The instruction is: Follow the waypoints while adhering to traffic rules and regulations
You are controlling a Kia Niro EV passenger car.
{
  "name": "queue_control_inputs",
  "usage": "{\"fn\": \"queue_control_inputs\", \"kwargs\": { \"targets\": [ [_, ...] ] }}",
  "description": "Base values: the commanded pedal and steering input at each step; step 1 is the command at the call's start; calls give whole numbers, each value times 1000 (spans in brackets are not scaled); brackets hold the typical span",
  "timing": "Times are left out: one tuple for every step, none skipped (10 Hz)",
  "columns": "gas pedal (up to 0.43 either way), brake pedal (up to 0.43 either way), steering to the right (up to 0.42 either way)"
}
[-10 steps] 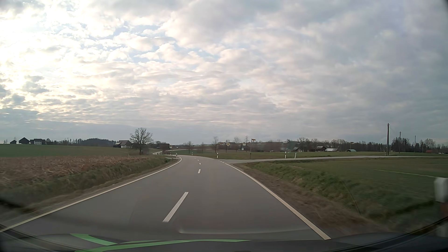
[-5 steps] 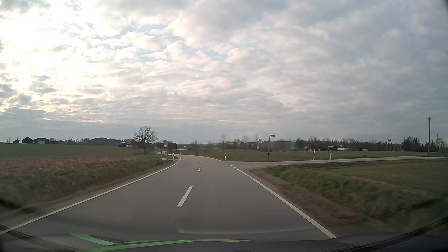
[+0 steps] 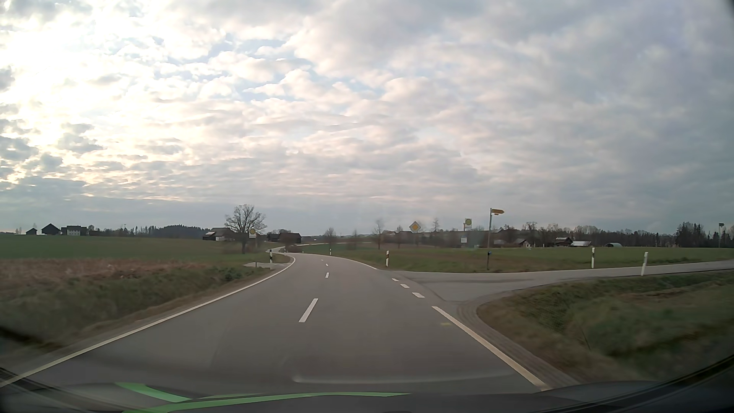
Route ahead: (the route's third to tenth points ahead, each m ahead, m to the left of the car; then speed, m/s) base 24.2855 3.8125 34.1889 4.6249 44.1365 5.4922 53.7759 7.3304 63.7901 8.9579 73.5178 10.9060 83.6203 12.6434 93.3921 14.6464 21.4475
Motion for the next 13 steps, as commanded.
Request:
{"fn": "queue_control_inputs", "kwargs": {
  "targets": [
    [189,0,-16],
    [197,0,-16],
    [197,0,-16],
    [197,0,-16],
    [197,0,-16],
    [197,0,-16],
    [197,0,-16],
    [197,0,-16],
    [197,0,-16],
    [197,0,-16],
    [197,0,-16],
    [197,0,-17],
    [197,0,-17]
  ]
}}
